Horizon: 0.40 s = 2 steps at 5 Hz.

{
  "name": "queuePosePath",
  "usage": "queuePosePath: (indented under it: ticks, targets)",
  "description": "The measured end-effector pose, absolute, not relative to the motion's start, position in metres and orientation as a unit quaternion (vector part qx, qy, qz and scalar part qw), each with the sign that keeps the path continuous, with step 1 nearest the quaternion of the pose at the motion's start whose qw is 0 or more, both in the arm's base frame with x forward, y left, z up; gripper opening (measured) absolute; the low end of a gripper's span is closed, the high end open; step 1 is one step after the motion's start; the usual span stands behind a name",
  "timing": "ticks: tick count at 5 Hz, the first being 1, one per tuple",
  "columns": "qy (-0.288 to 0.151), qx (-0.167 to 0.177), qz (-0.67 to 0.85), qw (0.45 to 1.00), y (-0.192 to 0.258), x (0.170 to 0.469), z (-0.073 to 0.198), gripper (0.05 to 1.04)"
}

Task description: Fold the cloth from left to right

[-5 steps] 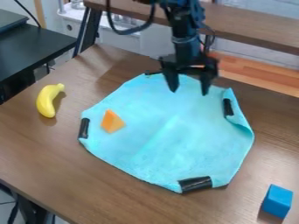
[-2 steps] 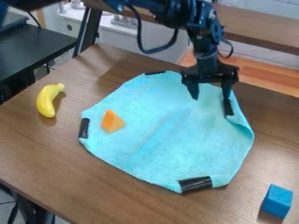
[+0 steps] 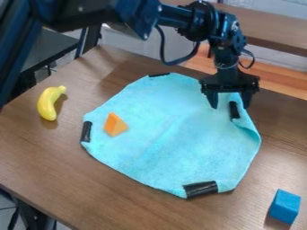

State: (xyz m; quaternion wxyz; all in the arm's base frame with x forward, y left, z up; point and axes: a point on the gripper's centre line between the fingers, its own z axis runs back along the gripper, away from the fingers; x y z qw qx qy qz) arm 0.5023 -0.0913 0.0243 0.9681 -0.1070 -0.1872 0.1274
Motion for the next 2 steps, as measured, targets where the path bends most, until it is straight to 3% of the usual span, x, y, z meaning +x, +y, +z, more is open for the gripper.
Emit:
queuePosePath:
  ticks: [2]
  targets:
    - [-0.188,-0.105,0.137,0.967,-0.0976,0.5155,0.0165,0.951]
